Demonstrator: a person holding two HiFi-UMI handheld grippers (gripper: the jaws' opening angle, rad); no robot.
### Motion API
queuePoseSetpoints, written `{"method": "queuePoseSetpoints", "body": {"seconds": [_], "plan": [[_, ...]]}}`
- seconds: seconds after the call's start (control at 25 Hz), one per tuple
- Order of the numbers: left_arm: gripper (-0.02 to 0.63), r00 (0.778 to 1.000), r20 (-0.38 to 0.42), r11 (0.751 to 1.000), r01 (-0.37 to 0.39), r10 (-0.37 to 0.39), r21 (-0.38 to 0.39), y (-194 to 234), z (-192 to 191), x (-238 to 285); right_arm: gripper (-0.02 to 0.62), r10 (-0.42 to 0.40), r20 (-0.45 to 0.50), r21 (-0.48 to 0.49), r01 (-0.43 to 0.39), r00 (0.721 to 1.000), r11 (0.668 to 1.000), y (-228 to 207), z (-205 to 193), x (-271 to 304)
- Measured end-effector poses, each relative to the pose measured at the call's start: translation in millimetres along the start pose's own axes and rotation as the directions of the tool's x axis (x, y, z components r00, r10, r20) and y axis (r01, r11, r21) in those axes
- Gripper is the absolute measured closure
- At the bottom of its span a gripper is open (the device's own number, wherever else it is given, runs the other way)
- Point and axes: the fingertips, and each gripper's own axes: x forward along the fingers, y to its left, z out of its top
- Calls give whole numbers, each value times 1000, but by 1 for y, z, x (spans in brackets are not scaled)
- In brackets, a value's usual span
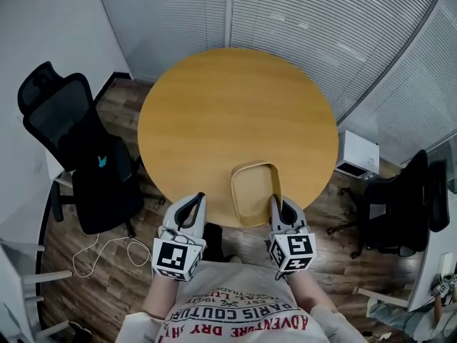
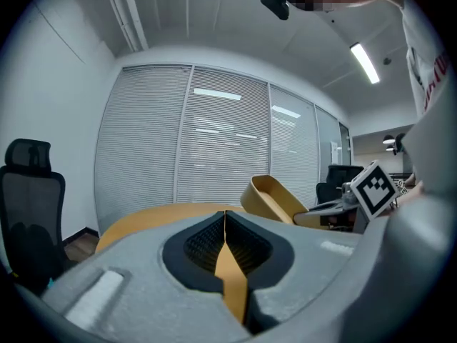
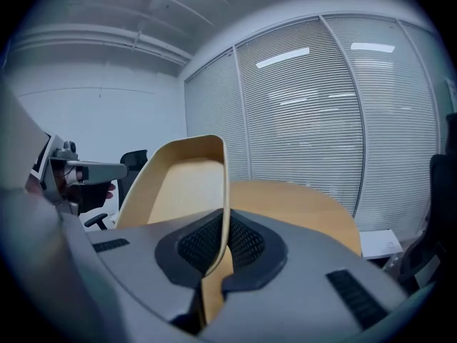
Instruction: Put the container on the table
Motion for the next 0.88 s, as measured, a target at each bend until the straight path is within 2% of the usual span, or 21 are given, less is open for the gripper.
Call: {"method": "queuePoseSetpoints", "body": {"seconds": [0.2, 0.36, 0.44, 0.64, 0.88], "plan": [[594, 995, 23, 995, 94, -94, 21, 45, 5, 59, 584, -58, -20, 22, 59, 998, 998, -6, 11, 59], [594, 987, -35, 987, 157, -156, 35, 79, 10, 103, 584, -105, -40, 45, 107, 994, 993, -12, 18, 107], [594, 983, -17, 983, 182, -182, 22, 93, 10, 121, 584, -128, -60, 64, 131, 990, 989, -16, 16, 128], [594, 973, -43, 974, 226, -226, -5, 118, -2, 154, 584, -163, -140, 94, 176, 977, 980, -24, -6, 171], [594, 961, -115, 968, 250, -251, -25, 131, -34, 184, 584, -165, -288, 106, 203, 943, 973, -37, -62, 218]]}}
